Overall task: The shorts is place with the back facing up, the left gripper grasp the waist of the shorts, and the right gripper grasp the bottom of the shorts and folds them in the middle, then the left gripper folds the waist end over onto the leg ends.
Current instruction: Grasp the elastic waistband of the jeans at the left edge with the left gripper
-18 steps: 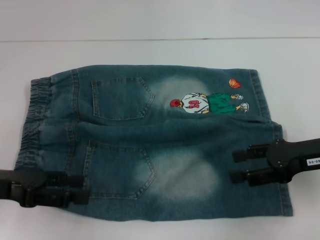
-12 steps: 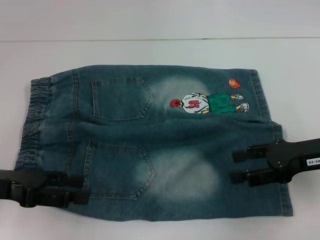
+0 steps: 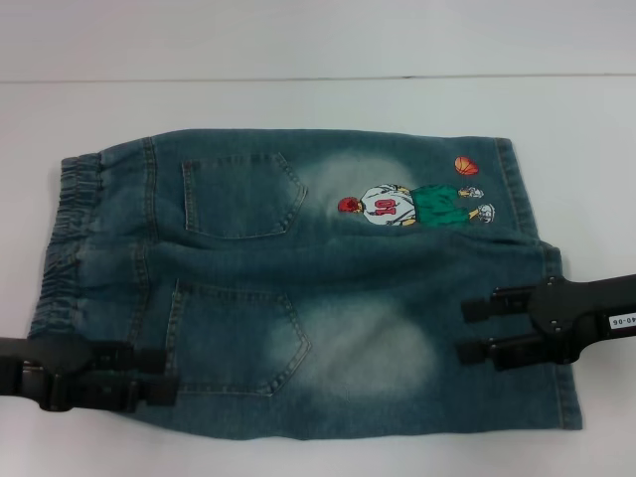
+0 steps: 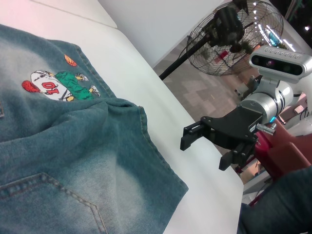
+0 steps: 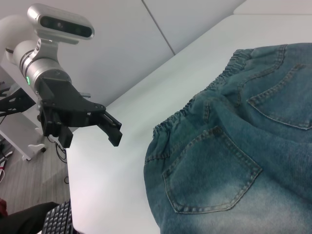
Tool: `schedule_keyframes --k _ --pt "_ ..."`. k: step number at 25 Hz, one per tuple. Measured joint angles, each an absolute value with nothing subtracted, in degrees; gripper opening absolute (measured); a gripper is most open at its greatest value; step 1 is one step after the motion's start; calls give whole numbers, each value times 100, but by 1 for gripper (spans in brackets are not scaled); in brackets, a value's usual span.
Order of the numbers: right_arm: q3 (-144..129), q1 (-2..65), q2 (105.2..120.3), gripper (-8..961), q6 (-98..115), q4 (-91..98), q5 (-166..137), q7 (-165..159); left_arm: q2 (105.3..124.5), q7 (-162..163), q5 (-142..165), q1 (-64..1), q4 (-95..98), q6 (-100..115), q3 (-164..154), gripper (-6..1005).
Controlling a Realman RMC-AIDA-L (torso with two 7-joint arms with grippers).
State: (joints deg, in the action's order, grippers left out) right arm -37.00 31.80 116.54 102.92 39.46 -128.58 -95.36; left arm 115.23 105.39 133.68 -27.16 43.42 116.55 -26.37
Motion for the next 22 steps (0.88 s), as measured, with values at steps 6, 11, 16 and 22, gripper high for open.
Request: schedule_keyframes --k 6,11,16,22 --pt "-3700 3185 11654 806 10292 3946 -12858 -9536 11523 10539 13413 -2716 4342 11654 -2637 843" --pt "-3700 3192 11654 806 10286 3946 -12858 -9536 11523 10588 13447 -2717 4353 11654 -2637 843" --pt "-3700 3215 11654 806 10282 3946 -12859 -9536 11523 10633 13450 -2725 4372 11656 -2637 843" --pt "-3705 3231 11654 806 10282 3946 -12858 -9536 11523 10638 13459 -2725 4366 11654 -2637 843"
